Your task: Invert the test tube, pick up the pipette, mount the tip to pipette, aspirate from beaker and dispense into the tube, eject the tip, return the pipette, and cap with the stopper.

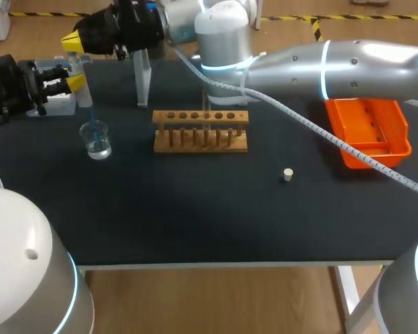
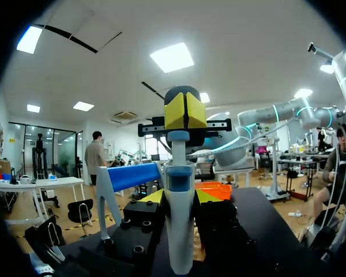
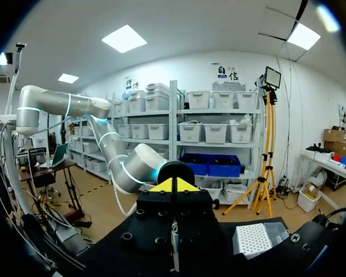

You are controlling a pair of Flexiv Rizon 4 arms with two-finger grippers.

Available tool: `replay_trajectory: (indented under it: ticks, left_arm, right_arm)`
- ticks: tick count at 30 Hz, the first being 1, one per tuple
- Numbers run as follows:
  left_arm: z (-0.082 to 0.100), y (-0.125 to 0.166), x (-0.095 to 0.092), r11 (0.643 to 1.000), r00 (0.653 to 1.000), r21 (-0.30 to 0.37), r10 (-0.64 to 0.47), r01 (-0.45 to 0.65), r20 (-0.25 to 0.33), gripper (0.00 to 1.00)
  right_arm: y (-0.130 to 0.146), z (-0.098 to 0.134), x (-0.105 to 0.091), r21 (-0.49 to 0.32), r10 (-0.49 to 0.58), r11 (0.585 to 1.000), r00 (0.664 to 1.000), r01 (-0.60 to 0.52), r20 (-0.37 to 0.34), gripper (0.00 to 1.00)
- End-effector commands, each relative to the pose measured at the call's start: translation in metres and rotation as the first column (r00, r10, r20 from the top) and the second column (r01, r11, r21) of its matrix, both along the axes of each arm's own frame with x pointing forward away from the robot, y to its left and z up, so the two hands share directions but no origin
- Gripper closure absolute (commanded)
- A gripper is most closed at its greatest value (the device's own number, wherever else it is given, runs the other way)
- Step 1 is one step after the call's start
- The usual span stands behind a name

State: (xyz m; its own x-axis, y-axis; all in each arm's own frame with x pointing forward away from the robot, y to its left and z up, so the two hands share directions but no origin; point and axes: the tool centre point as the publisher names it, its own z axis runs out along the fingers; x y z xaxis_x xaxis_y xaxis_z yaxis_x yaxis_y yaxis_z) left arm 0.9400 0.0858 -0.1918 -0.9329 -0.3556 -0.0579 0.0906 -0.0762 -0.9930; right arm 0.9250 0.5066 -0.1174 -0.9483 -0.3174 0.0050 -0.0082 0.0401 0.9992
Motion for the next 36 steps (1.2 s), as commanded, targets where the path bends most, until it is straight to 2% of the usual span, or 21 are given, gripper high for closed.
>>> replay_trajectory:
  ticks: [1,11,23,36]
  left_arm:
    - [-0.001,0.002,0.001,1.000,1.000,-0.002,-0.005,0.005,0.003,1.00]
    - [-0.001,0.002,0.001,1.000,1.000,-0.002,-0.005,0.005,0.003,1.00]
    - [-0.001,0.002,0.001,1.000,1.000,-0.002,-0.005,0.005,0.003,1.00]
    - [-0.001,0.002,0.001,1.000,1.000,-0.002,-0.005,0.005,0.003,1.00]
  right_arm:
    - [0.004,-0.003,0.003,0.002,0.003,1.000,1.000,-0.003,-0.003,1.00]
    - [0.009,-0.012,0.006,0.007,-0.006,1.000,1.000,0.006,-0.031,1.00]
    - [0.013,-0.011,0.006,0.009,-0.004,1.000,1.000,0.004,-0.030,1.00]
    - [0.010,-0.021,0.004,-0.006,-0.005,1.000,0.999,0.004,-0.033,1.00]
